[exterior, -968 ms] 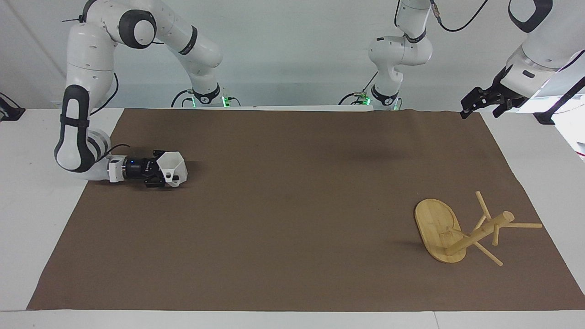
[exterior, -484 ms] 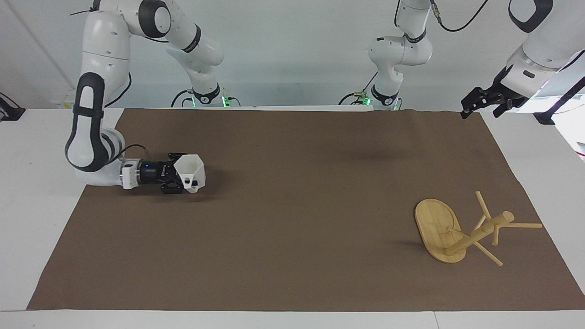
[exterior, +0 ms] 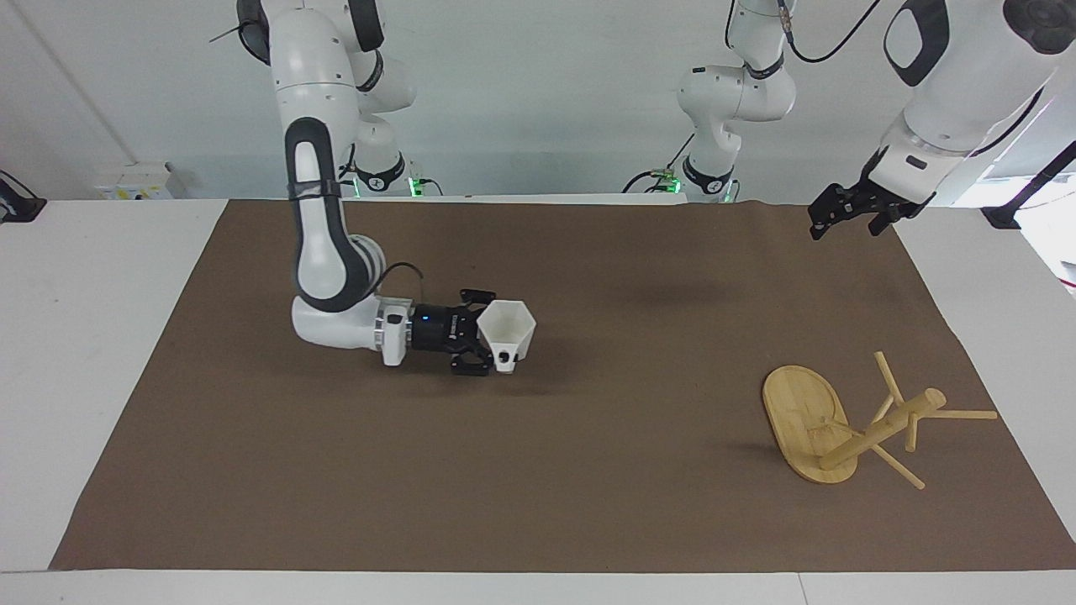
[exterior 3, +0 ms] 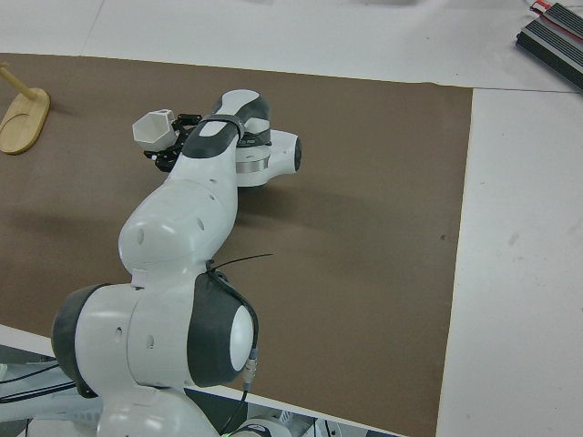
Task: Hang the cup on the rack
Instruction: 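Carry the cup with the right gripper while the left gripper approaches, then grasp the cup with the left gripper from the right gripper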
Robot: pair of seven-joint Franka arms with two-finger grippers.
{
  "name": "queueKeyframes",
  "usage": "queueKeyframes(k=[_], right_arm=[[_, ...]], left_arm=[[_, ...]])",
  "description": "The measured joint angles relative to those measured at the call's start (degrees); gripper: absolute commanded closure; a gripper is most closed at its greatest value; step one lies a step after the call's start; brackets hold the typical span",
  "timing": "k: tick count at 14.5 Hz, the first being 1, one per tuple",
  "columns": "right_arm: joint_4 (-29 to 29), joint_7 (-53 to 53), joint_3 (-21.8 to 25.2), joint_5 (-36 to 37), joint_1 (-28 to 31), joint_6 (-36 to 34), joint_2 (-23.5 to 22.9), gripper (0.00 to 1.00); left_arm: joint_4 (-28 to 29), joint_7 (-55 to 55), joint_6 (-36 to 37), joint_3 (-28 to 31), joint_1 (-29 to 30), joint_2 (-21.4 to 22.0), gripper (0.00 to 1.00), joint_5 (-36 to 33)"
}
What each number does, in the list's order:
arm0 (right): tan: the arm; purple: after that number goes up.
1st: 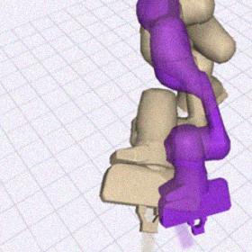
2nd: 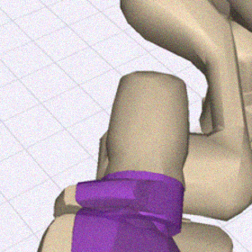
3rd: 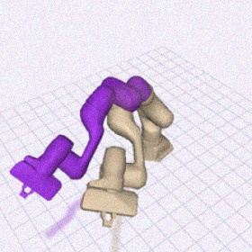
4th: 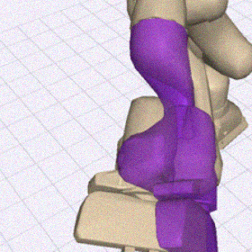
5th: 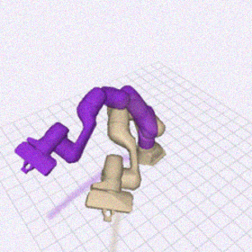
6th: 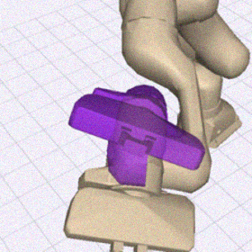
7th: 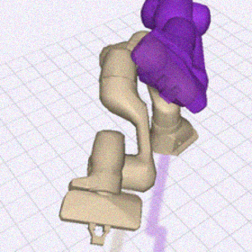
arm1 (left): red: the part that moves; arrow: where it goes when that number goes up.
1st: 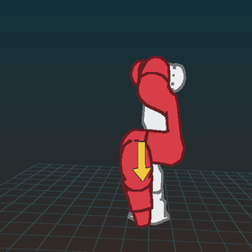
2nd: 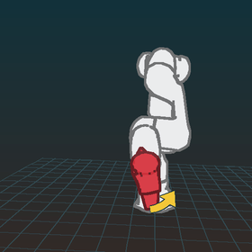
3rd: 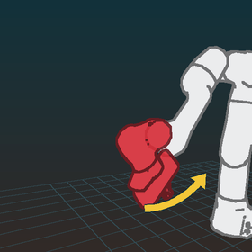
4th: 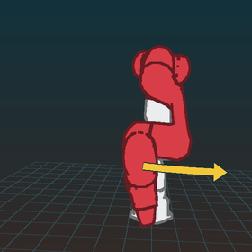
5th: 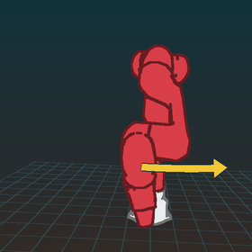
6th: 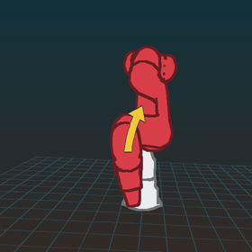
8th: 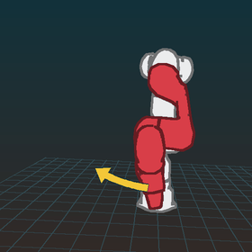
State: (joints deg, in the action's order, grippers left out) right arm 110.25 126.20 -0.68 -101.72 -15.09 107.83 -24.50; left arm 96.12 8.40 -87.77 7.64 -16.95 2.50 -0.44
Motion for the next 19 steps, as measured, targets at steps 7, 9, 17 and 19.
queueKeyframes(k=[7, 9, 17, 19], right_arm=[[-5.4, 1.6, 0.1, -3.1, -11.8, 17.4, -0.2, 0.77], [-5.7, 2.8, 0.1, -5.5, -14.1, 18.9, -0.3, 0.77], [-5.9, 5.1, 0.2, -11.7, -19.0, 22.1, -0.8, 0.77], [-6.1, 5.1, 0.2, -12.5, -20.5, 24.3, -0.8, 0.77]], left_arm=[[4.7, 20.3, -10.4, -0.5, -10.5, -0.1, 0.00, 0.1], [4.9, 25.0, -12.6, -0.5, -13.1, -0.5, 0.00, 0.2], [5.0, 28.5, -17.3, -0.5, -15.2, -4.2, 0.01, 1.5], [5.1, 30.4, -18.7, -0.5, -16.2, -5.4, 0.03, 2.0]])
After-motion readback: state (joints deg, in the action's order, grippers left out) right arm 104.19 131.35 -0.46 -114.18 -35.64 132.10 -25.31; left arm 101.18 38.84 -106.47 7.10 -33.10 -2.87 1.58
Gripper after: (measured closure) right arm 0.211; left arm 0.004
